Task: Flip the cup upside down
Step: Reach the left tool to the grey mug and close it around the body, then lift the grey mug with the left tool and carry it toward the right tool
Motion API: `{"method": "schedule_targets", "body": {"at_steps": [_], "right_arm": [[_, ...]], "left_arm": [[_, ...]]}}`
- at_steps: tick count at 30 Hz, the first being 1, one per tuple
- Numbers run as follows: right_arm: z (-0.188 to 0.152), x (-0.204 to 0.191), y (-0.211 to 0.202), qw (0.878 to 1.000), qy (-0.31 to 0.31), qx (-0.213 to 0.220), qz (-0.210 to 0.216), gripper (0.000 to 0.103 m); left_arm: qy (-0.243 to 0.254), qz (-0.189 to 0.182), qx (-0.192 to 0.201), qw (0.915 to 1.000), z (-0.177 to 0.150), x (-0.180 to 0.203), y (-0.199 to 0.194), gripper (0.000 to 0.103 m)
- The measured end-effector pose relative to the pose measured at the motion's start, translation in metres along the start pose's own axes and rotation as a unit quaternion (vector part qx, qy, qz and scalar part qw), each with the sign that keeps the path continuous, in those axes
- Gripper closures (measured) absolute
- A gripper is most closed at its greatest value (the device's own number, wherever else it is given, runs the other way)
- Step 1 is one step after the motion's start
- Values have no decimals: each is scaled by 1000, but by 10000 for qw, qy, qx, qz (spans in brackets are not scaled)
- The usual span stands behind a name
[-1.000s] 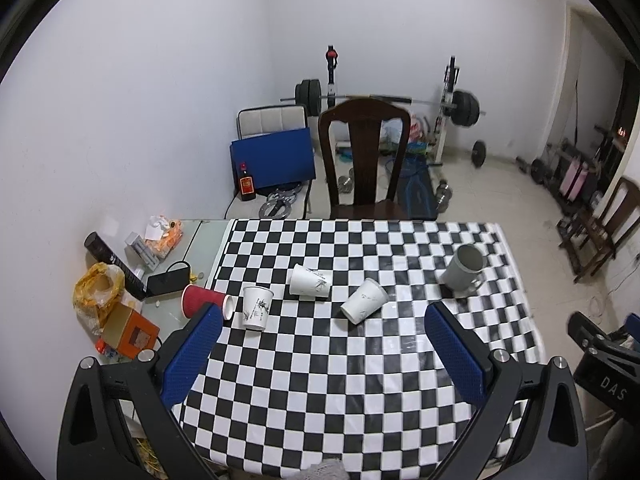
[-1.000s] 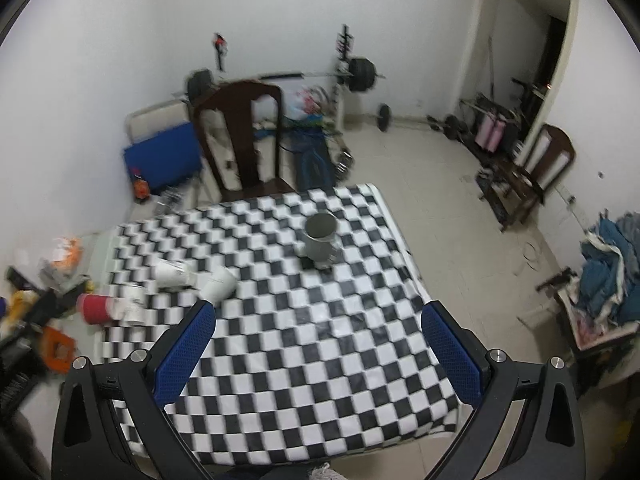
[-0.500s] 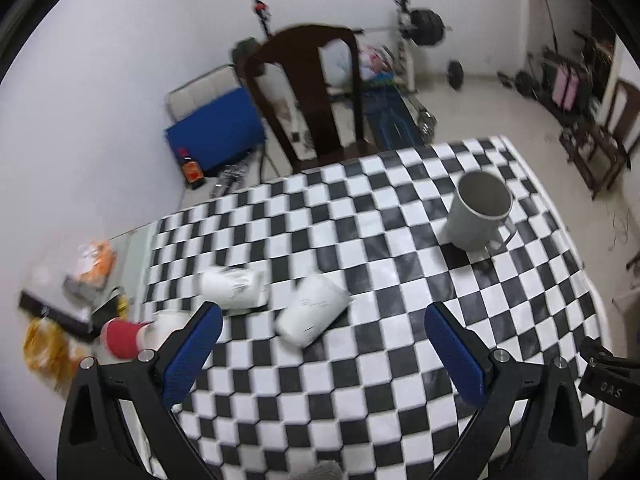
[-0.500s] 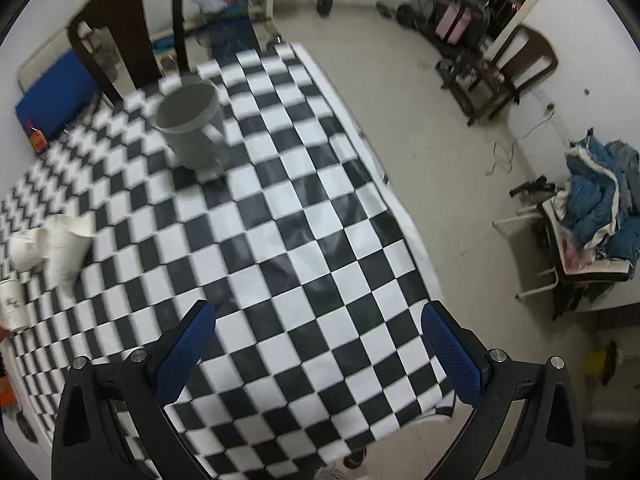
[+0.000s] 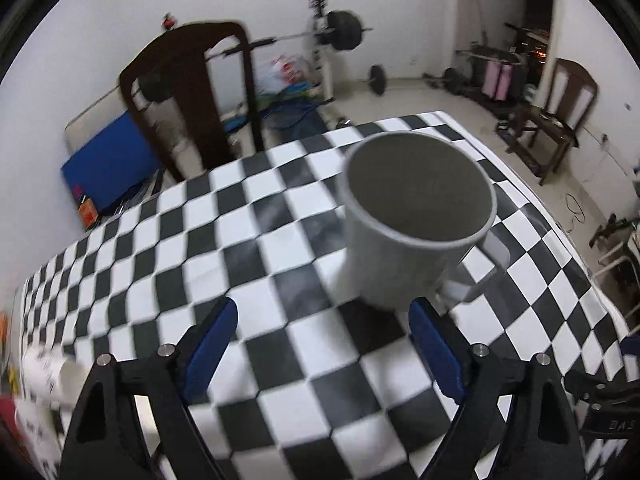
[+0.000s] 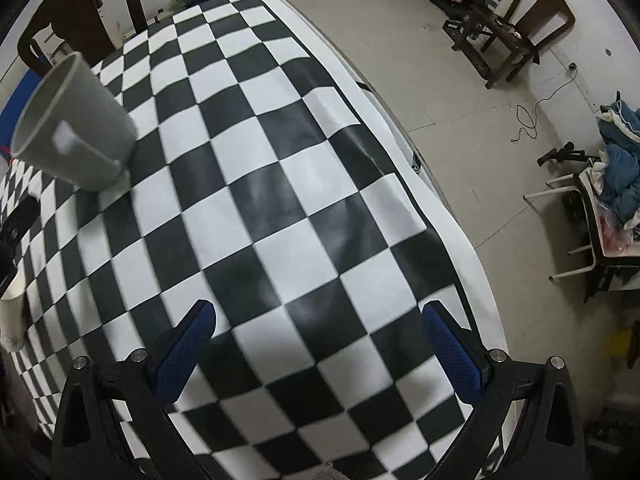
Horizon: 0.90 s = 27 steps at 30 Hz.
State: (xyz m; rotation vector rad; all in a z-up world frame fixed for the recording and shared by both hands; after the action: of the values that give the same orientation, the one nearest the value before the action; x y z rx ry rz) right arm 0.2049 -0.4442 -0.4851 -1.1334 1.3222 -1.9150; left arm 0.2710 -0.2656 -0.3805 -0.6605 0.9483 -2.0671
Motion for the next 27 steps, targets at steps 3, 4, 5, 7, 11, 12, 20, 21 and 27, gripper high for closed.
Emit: {"method": "schedule_targets", "body": {"at_steps": [3, 4, 5, 7, 11, 12, 20, 21, 27], "right_arm": [[5, -2, 14, 9999, -102, 41, -50, 0], [10, 1, 20, 9999, -118, 53, -37, 0], [13, 3, 25, 9999, -136, 74, -37, 0], [17, 4, 33, 9998, -176, 94, -31, 0], [22, 4, 42, 9997, -234, 109, -53, 0], [21, 3, 41, 9996, -238, 107, -55, 0], [25, -1, 46, 9993, -298, 194, -91, 0], [26, -1, 47, 9992, -309, 221, -115, 0], [23, 2, 39, 9989, -325, 277, -190, 0]], "left_arm": [[441, -119, 200, 9988, 8, 11, 14, 19], [589, -220, 248, 9977, 11, 15, 18, 19], [659, -274, 262, 9971, 12, 15, 21, 19], [821, -402, 294, 9954, 16, 20, 26, 19], [944, -563, 394, 9932, 23, 26, 33, 19], [980, -556, 452, 9926, 25, 28, 36, 19], [1173, -689, 817, 9873, 31, 38, 41, 25], [1234, -629, 868, 9865, 30, 41, 38, 25], [1389, -536, 988, 9839, 25, 52, 22, 25]]}}
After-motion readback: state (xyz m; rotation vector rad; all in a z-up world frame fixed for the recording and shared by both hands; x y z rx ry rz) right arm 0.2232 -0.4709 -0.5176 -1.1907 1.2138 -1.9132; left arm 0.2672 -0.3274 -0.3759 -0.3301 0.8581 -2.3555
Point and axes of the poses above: each gripper's, at about its wrist camera, not at the fingertips, and y roughly the way its jaws point, x to its right, z to its top, the point moved 3 cm from there along y, roughly the way its jaws point, and after that the axes turned 15 degrees about -z, right-handed, at the moved point
